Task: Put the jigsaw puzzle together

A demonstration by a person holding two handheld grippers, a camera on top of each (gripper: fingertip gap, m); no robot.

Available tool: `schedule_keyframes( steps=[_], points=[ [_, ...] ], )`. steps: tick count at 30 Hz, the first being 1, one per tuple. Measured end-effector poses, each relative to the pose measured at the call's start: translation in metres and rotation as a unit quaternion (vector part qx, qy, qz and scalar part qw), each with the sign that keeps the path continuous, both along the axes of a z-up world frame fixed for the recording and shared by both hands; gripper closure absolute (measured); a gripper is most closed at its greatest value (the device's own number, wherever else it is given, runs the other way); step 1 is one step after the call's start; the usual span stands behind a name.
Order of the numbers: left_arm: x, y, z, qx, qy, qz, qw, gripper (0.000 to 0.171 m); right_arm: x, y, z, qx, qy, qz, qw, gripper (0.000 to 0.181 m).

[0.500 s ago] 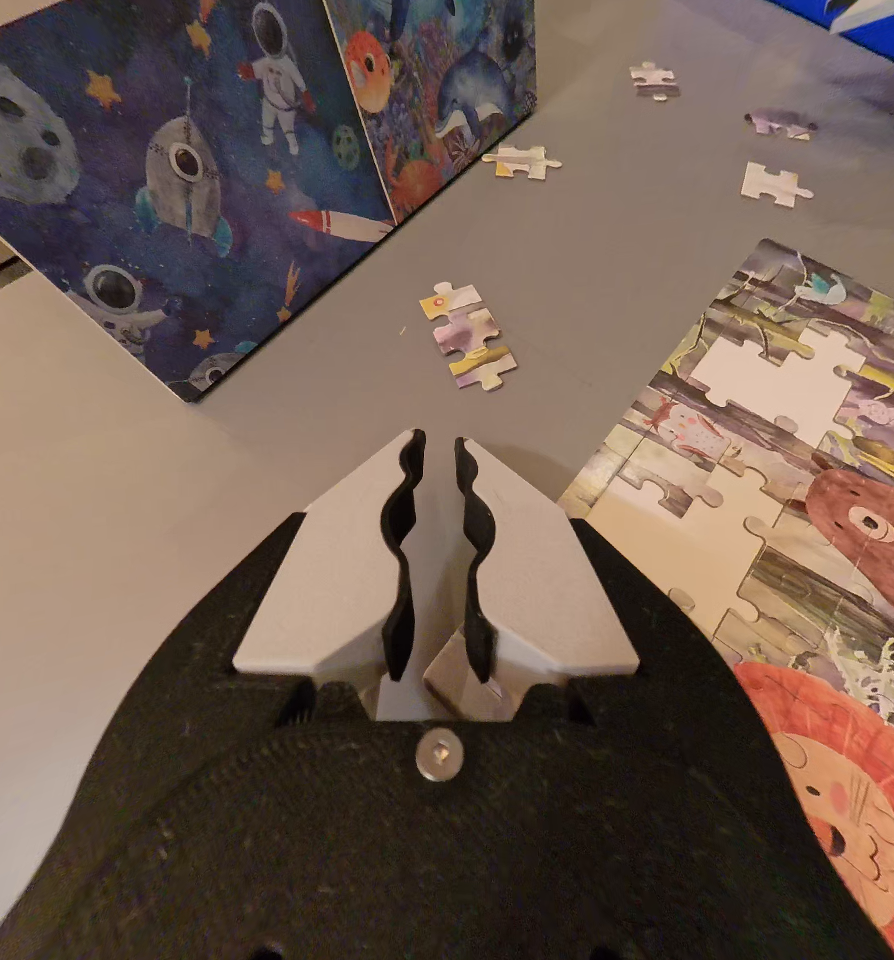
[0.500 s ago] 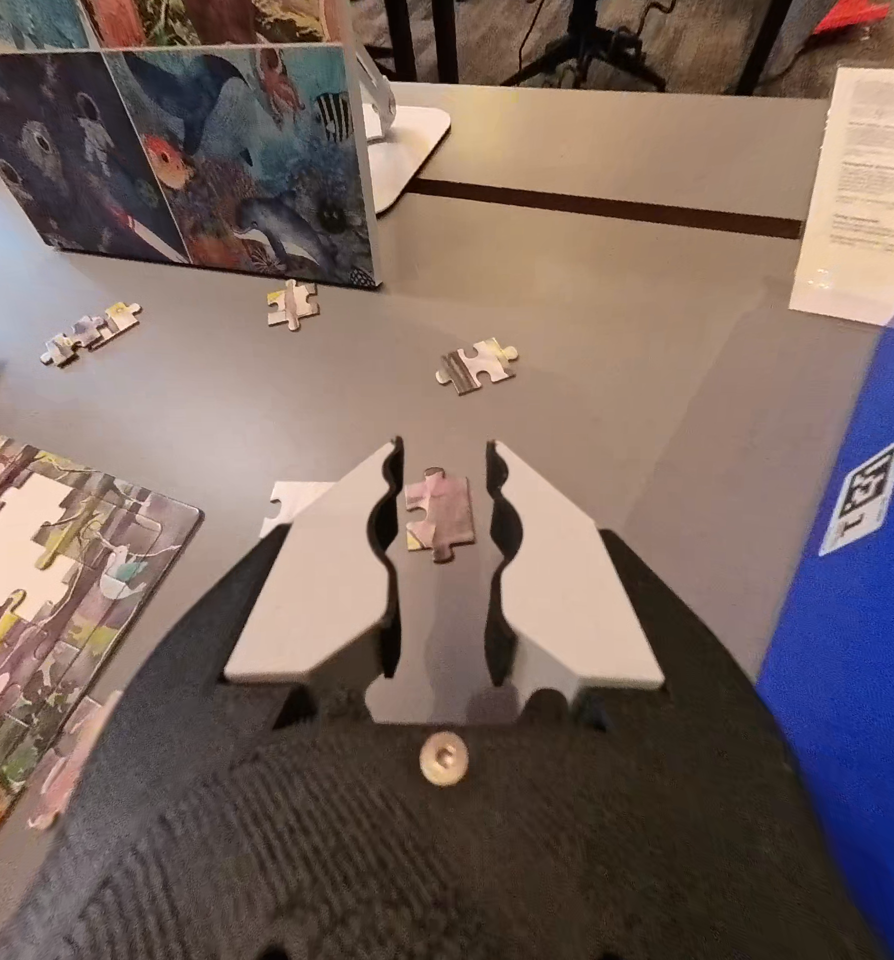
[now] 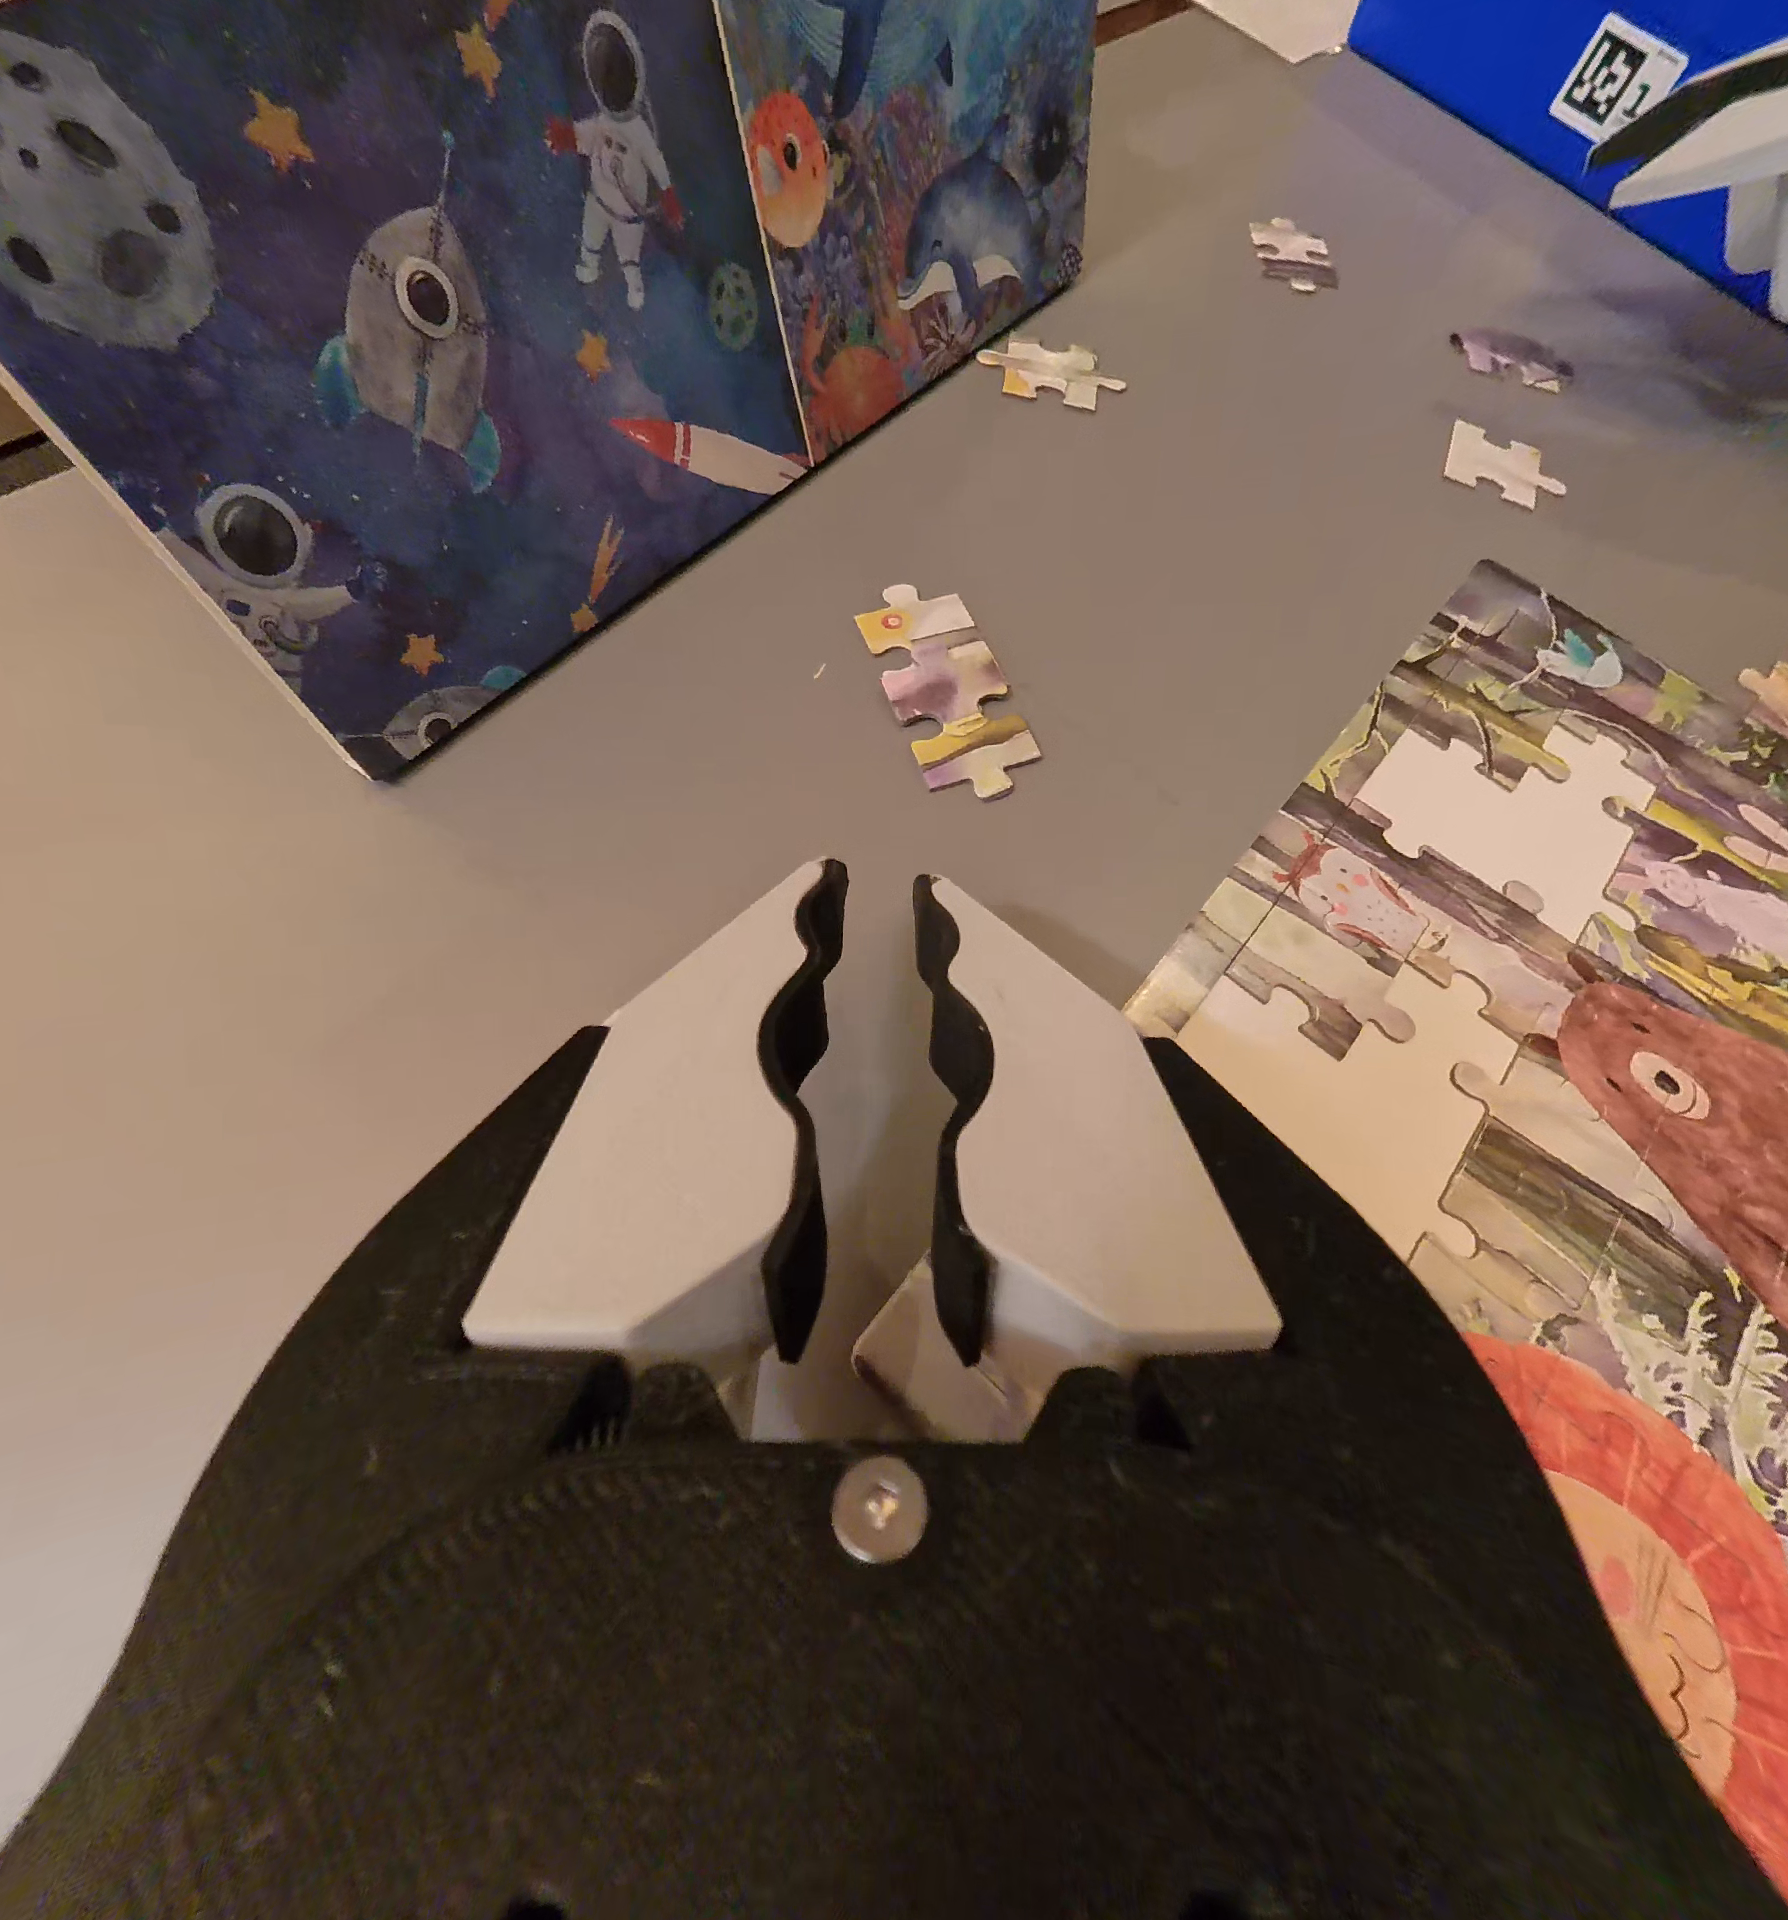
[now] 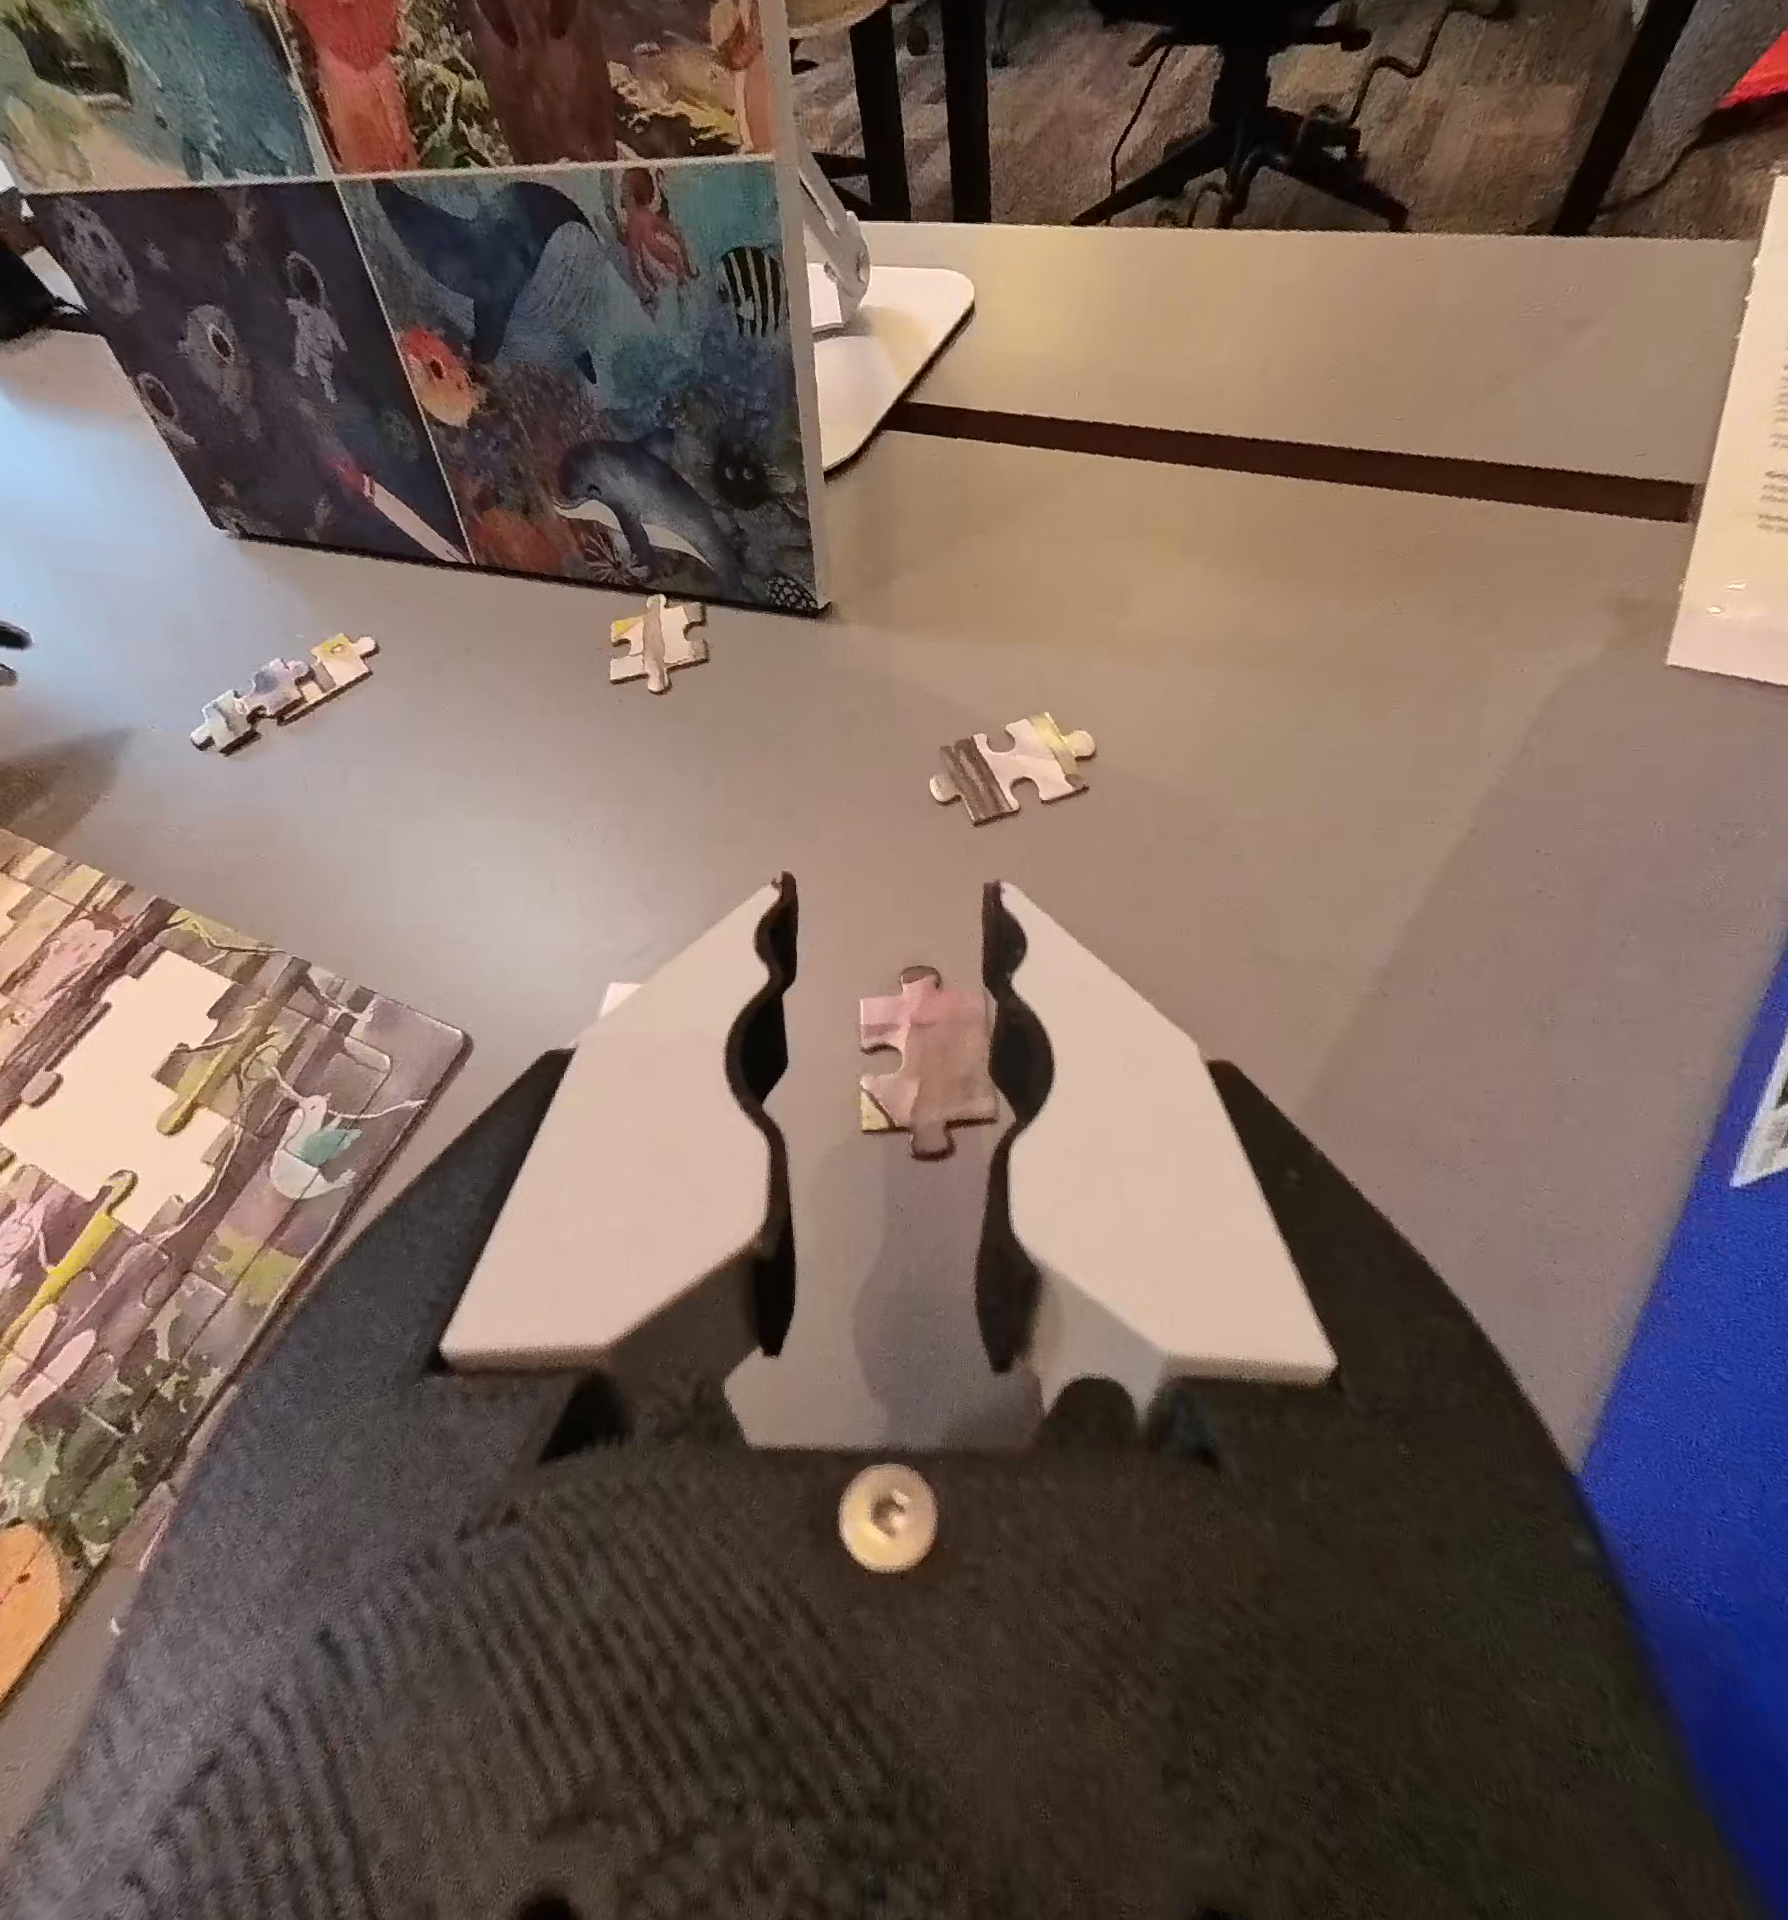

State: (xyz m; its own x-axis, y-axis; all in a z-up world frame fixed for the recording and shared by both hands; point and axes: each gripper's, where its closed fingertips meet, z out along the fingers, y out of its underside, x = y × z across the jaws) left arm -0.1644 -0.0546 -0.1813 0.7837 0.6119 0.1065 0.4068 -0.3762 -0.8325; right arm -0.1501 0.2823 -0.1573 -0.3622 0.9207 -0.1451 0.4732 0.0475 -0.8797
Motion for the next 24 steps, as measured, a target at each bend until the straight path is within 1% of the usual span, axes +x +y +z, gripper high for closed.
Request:
schedule_keyframes(
  steps=[18,20,24],
  points=[
    [0.003,0.004,-0.007,-0.038,0.012,-0.010,0.999,0.159,0.001,-0.014,0.001,-0.001,0.007,0.027,1.000,0.146],
    [0.003,0.004,-0.007,-0.040,0.012,-0.011,0.999,0.159,0.003,-0.021,0.005,-0.005,0.015,0.046,0.999,0.142],
    [0.004,0.005,-0.007,-0.042,0.015,-0.013,0.999,0.159,0.011,-0.043,0.022,-0.012,0.056,0.110,0.992,0.137]
  ],
)
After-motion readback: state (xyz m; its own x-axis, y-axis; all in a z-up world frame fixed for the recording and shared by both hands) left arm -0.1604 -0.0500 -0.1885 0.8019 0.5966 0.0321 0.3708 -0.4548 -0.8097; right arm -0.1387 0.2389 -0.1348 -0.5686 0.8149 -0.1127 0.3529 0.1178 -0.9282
